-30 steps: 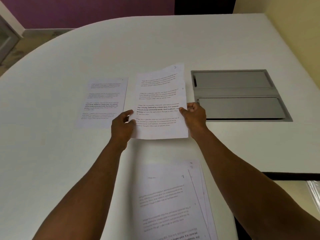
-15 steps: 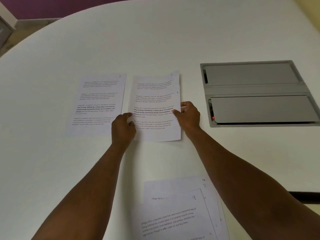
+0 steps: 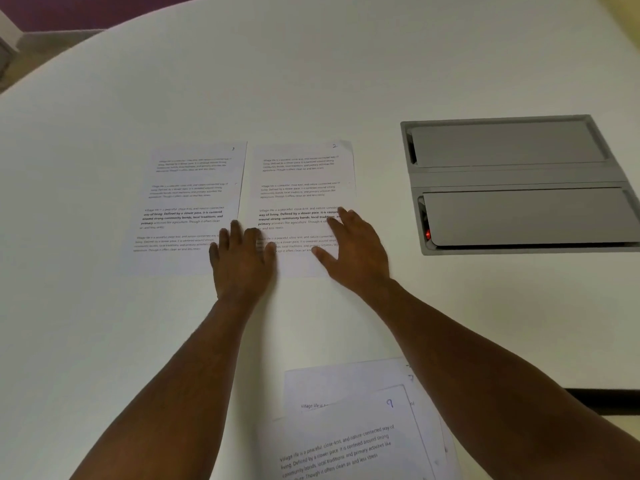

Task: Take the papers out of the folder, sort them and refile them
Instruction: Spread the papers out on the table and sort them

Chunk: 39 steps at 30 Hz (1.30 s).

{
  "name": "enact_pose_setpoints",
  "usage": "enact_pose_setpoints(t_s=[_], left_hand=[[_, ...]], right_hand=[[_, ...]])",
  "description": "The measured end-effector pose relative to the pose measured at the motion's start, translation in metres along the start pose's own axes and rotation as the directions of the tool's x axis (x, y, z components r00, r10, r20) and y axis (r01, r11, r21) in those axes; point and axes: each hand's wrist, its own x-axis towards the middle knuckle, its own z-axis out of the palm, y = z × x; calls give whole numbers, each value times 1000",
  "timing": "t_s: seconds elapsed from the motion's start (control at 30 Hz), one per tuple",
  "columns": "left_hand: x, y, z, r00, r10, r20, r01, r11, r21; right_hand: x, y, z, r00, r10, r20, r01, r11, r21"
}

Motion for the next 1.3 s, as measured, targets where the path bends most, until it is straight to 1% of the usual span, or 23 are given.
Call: enact_pose_setpoints(t_s=[0.2,0.4,0.77,1.03,1.2,1.23,1.3], left_hand=[[12,-1,-1,1000,-10,-17,9,996,-88],[18,-10,1,997,41,-64,-47,994,-94],[16,-14,7,991,65,-118,-78,990,-117],[20,-15,10,994,31,-102,-43,992,-120],[16,-12,5,994,8,-110,-25,988,-150],[14,-11,3,994,6,-108,-23,988,-156],[5,-8,-1,995,27,-97,-42,986,-159]], right_hand=[[11,-2,2,1000,-12,18,13,999,-43],[19,-4,4,999,-18,36,21,997,-70],[17,-3,11,1000,-20,-10,19,996,-84],[18,-2,15,999,-11,-49,7,997,-82],[18,-1,16,995,-24,-99,21,999,-32],[18,-1,15,991,-30,-129,32,999,11],[15,-1,9,981,-1,-196,36,984,175]])
